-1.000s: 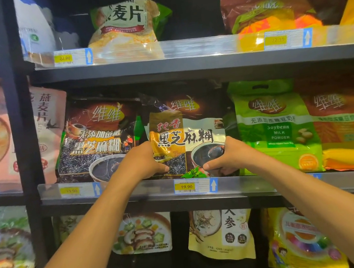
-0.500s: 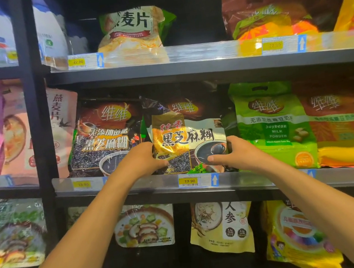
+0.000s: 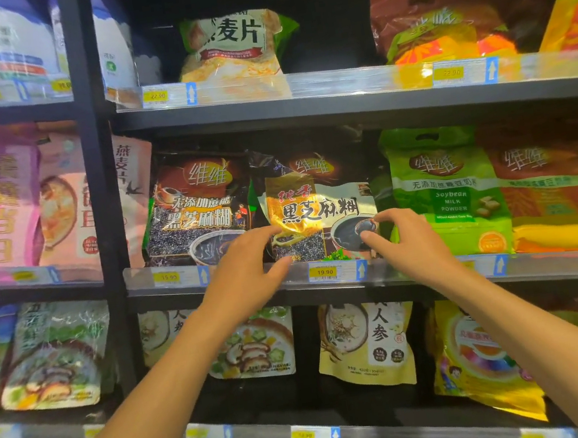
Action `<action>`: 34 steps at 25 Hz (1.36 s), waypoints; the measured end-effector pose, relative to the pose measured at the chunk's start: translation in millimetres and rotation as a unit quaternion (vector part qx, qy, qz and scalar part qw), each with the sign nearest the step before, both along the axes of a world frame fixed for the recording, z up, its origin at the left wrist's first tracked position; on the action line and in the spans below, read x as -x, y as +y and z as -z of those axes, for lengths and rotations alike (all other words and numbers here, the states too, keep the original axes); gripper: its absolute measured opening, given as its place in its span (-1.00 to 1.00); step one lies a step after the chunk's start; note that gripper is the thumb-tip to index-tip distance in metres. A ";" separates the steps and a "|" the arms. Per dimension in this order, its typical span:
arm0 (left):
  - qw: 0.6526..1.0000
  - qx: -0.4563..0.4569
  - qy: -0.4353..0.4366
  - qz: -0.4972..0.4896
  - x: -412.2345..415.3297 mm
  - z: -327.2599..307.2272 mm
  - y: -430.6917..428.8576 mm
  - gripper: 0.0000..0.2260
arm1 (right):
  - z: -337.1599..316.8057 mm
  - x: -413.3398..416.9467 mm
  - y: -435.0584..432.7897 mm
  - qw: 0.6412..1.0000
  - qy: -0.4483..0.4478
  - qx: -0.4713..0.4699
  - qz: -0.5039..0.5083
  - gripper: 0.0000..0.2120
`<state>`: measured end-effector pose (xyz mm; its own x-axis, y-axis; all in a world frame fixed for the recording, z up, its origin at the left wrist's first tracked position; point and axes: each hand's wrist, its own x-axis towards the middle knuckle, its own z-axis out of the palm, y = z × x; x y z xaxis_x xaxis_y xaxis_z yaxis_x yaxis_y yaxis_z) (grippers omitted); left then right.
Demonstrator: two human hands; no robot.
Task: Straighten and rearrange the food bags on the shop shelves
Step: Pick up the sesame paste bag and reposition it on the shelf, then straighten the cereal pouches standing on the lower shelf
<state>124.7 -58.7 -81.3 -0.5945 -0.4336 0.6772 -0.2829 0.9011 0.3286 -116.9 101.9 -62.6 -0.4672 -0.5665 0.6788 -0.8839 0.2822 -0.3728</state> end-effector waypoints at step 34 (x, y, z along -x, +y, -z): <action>0.988 0.010 -0.139 -0.071 -109.7 268.7 61.8 -0.42 | 267.9 -128.7 104.2 0.996 -0.025 -0.082 0.029 -0.50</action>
